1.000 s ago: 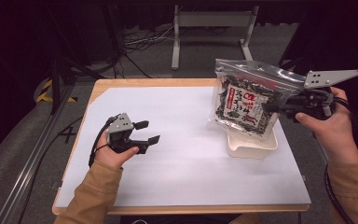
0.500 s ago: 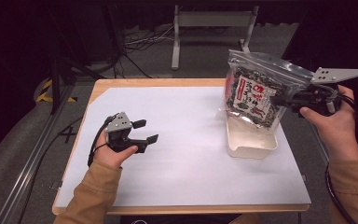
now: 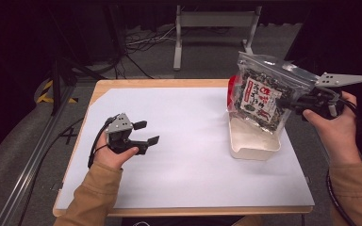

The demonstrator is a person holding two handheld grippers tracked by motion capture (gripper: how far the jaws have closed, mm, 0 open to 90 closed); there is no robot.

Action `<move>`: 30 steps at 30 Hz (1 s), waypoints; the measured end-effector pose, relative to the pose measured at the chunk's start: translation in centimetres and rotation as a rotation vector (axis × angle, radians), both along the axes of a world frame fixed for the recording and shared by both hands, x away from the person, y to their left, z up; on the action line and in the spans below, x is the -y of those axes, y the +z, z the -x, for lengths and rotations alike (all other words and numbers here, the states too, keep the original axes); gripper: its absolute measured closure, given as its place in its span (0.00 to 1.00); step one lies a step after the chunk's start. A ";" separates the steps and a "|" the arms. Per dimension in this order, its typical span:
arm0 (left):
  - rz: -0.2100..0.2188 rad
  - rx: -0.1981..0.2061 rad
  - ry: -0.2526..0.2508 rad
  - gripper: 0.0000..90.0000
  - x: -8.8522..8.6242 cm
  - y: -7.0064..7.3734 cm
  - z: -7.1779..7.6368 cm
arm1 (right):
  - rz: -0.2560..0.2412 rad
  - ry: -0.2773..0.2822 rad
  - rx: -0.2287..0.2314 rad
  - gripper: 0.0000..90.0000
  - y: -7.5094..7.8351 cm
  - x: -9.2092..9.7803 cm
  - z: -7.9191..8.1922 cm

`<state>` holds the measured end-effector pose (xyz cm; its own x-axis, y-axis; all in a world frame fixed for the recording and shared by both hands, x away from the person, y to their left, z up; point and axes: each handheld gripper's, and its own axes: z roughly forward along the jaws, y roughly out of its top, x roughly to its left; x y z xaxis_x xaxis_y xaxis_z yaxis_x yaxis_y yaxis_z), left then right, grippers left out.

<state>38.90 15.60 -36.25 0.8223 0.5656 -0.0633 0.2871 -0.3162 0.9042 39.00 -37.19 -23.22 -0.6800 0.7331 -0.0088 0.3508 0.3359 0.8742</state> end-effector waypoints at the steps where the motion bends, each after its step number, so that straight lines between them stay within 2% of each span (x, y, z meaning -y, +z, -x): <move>1: 0.001 0.005 0.000 0.28 0.0 0.0 0.0 | 0.001 -0.001 -0.002 0.84 -0.2 0.0 -0.1; 5: -0.003 -0.004 0.001 0.25 -0.2 0.2 0.1 | 0.009 -0.025 -0.015 0.84 -0.8 0.1 -0.2; 17: -0.007 -0.010 0.012 0.24 -0.4 0.1 0.1 | 0.021 -0.059 -0.037 0.84 -2.4 0.1 -0.5; 24: -0.017 -0.010 0.014 0.23 -0.7 0.0 0.2 | 0.046 -0.055 -0.041 0.84 -3.2 -0.4 -0.5; 30: -0.019 -0.016 0.025 0.21 -0.9 -0.1 0.3 | 0.043 -0.060 -0.045 0.84 -3.9 -0.4 -0.4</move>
<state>38.61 16.48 -36.34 0.8068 0.5873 -0.0653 0.3096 -0.3260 0.8932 39.41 -36.82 -27.15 -0.6353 0.7722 -0.0115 0.4098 0.3497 0.8424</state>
